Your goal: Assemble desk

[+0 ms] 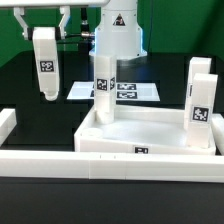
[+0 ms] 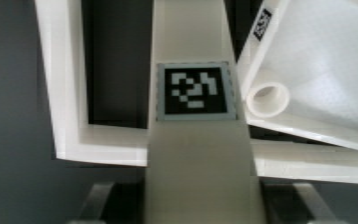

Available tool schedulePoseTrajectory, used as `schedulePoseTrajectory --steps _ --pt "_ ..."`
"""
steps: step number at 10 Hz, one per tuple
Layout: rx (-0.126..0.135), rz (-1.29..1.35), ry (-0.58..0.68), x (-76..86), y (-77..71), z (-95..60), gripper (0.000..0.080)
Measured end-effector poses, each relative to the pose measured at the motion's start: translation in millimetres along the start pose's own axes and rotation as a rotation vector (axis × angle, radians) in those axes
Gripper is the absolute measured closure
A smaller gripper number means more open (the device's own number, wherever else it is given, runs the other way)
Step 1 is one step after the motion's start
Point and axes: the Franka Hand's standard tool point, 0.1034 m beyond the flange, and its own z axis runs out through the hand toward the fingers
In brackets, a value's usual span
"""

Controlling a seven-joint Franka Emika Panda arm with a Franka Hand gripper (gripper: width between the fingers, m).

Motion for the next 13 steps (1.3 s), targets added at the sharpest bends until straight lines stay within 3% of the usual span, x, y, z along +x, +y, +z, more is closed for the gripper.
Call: schedulePoseTrajectory --steps 1,4,5,10,12,13 --pt "0.0 -0.001 0.0 0.1 -0.4 0.2 0.0509" --pt "0.021 0.085 0.152 22.9 -14.3 -3.4 0.0509" --pt "0.025 0.092 0.146 24.8 -20.2 -2.2 0.0509" --pt "0.022 0.098 0.142 23.3 -17.3 -1.6 0.0509" --pt "0.029 0.107 0.146 37.6 -33.8 3.0 0.0509" --pt "0.013 0.1 0.162 41.8 -35.9 3.9 0.0509"
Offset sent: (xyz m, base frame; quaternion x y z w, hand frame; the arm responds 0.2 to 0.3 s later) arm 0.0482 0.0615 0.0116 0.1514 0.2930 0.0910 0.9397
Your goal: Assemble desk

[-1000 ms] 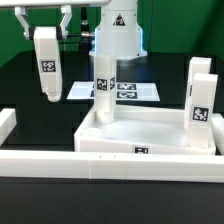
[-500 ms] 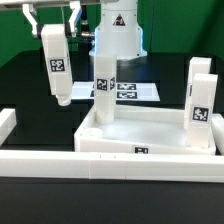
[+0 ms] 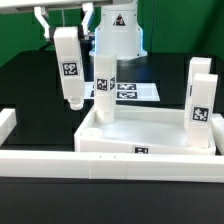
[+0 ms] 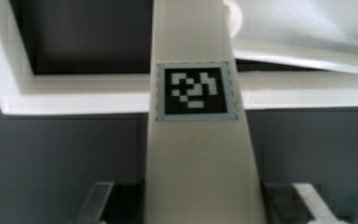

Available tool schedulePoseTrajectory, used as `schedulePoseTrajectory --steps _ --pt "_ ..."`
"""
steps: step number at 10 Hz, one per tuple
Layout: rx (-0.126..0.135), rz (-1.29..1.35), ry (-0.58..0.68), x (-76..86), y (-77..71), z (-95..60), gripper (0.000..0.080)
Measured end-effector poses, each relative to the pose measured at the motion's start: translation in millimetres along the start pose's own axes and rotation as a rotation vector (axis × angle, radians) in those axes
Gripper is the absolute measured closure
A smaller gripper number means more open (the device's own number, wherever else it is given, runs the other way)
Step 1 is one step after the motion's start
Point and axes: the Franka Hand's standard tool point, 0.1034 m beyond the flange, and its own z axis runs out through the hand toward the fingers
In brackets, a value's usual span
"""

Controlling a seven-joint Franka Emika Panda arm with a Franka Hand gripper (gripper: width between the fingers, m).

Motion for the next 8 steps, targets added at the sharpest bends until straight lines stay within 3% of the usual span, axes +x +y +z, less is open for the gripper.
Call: schedulePoseTrajectory --steps 2,3,4,5,6,8 --pt "-0.005 -0.002 0.001 -0.9 2.6 -0.1 0.0509" --pt "-0.073 -0.043 0.063 -0.4 17.2 -5.0 0.0509" --pt "-0.119 -0.056 0.092 -4.2 25.1 -7.4 0.0509" --pt "-0.147 -0.043 0.139 1.4 22.5 -14.2 0.0509" --pt "-0.114 -0.017 0.163 14.0 0.9 -21.3 0.0509" --pt "-0.107 0.009 0.164 19.8 -11.7 -18.7 0.0509"
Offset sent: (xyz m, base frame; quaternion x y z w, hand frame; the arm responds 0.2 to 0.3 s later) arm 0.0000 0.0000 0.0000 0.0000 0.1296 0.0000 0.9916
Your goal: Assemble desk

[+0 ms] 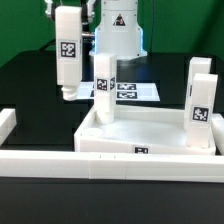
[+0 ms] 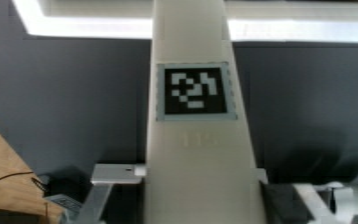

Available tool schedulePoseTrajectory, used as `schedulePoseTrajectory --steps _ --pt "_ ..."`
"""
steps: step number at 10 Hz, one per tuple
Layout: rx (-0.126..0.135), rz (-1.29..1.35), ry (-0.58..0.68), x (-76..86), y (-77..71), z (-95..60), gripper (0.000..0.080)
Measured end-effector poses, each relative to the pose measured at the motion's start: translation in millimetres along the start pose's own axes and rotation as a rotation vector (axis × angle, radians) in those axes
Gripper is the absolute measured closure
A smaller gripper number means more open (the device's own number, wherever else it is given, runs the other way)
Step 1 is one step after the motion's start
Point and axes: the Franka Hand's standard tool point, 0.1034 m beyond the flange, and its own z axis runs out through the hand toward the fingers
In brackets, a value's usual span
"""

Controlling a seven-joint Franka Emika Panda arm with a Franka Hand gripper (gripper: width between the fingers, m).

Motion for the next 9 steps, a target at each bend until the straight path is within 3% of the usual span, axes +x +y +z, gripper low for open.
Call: schedulePoseTrajectory --steps 3,6,9 --pt "-0.003 -0.01 -0.004 0.0 1.0 1.2 0.0509" --pt "-0.042 -0.033 0.017 -8.0 -8.9 12.2 0.0509" --pt "-0.046 -0.033 0.01 -11.6 -9.0 16.0 0.0509"
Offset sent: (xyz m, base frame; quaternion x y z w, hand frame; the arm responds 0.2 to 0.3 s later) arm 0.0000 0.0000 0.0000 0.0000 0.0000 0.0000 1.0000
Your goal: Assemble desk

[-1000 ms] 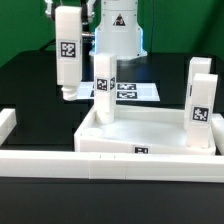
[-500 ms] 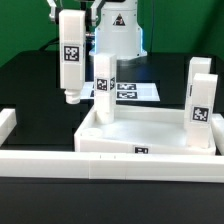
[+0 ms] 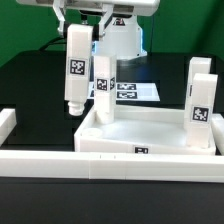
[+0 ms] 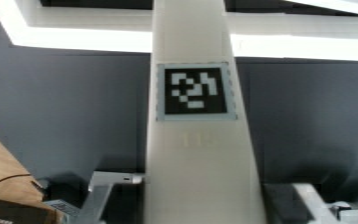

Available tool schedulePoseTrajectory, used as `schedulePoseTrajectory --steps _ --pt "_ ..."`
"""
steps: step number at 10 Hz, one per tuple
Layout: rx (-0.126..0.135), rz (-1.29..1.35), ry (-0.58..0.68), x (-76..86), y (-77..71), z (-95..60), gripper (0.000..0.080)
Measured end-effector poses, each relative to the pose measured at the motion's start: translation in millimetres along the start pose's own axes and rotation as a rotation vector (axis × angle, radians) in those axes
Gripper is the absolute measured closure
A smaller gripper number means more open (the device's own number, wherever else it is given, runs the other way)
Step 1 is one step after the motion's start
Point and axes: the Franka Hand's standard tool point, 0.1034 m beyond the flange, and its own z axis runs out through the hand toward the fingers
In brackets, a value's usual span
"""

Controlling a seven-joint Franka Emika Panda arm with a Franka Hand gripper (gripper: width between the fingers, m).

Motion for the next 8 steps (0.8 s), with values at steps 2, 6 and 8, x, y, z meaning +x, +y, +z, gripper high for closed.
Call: schedulePoseTrajectory --steps 2,6,8 --pt "0.0 0.006 -0.001 -0.4 -0.2 0.4 0.0509" --pt "0.045 0.073 -0.026 -1.7 -7.6 0.2 0.0509" --pt "0.049 0.089 -0.029 -1.0 -8.7 -0.2 0.0509"
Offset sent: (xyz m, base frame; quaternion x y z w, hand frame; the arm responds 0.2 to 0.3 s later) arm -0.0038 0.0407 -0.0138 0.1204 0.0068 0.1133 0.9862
